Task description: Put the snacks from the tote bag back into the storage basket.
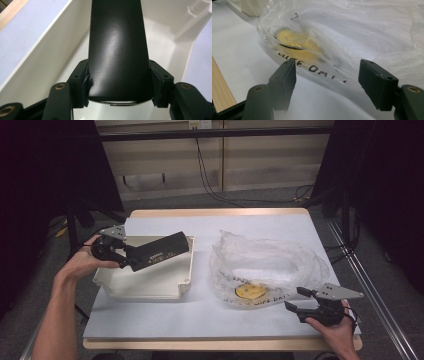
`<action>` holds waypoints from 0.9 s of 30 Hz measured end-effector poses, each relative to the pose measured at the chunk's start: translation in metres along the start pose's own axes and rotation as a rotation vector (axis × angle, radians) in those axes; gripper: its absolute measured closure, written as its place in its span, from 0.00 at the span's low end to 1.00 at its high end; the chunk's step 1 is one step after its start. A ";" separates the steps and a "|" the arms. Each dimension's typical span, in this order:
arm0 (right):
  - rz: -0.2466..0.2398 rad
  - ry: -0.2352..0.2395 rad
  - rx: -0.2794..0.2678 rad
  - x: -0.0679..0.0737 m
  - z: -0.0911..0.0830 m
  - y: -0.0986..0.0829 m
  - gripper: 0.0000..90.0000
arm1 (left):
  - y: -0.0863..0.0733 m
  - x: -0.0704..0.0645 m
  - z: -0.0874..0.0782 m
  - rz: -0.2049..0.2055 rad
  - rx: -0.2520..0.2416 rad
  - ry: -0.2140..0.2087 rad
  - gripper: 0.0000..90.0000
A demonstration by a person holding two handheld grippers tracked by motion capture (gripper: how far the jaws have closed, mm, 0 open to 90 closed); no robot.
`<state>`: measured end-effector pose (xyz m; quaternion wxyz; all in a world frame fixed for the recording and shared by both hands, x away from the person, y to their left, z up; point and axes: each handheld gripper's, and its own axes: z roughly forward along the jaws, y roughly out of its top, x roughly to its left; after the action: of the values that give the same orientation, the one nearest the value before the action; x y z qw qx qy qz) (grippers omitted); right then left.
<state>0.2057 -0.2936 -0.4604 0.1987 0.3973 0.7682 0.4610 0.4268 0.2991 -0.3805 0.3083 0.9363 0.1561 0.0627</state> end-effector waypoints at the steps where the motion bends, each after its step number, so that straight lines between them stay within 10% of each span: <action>1: 0.000 0.000 0.000 0.000 0.000 0.000 0.34 | -0.001 0.000 0.002 -0.005 0.000 -0.005 0.48; 27: 0.005 -0.007 0.001 -0.002 -0.001 -0.001 0.34 | -0.007 0.006 0.036 0.030 0.088 -0.044 0.48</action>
<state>0.2053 -0.2960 -0.4607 0.2001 0.4009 0.7668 0.4597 0.4388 0.2860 -0.4137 0.2692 0.9523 0.1379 0.0399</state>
